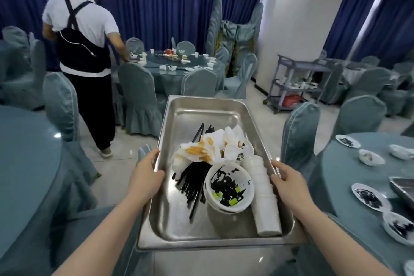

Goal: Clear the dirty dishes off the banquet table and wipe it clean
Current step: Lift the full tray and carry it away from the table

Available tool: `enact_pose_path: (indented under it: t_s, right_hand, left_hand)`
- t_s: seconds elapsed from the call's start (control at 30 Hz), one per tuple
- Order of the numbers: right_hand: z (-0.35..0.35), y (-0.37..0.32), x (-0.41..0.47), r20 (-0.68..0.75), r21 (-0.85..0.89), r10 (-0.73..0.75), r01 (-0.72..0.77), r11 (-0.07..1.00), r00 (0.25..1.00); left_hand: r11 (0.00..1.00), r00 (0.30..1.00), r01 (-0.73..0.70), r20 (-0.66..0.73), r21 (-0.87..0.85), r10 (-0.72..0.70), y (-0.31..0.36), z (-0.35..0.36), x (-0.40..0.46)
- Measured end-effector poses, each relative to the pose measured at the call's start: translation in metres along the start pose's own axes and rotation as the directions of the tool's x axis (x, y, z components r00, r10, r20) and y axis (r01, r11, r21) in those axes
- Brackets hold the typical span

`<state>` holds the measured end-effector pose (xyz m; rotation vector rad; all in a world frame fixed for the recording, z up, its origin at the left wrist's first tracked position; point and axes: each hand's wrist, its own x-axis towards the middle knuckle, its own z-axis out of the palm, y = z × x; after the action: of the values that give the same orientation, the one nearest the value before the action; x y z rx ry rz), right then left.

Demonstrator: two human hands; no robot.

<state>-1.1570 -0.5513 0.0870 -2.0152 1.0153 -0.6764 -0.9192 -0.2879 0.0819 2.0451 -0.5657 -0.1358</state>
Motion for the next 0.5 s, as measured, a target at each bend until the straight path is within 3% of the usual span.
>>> enact_pose_path:
  t_s: [0.1,0.3,0.5]
  right_hand:
    - [-0.001,0.017,0.035,-0.005,-0.033,0.033,-0.033,0.999,0.999]
    - [0.010,0.045,0.122,-0.043,-0.089,0.085,-0.089,0.992,0.995]
    - [0.011,0.059,0.237,-0.110,-0.090,0.160,-0.171,0.981,0.981]
  left_hand:
    - [0.999,0.999,0.011,0.031,-0.032,-0.010,0.004,0.038,0.035]
    - [0.996,0.996,0.011,0.086,0.084,-0.018,0.004,0.111,0.129]
    - [1.000,0.988,-0.015,0.156,0.002,0.015,0.035,0.183,0.252]
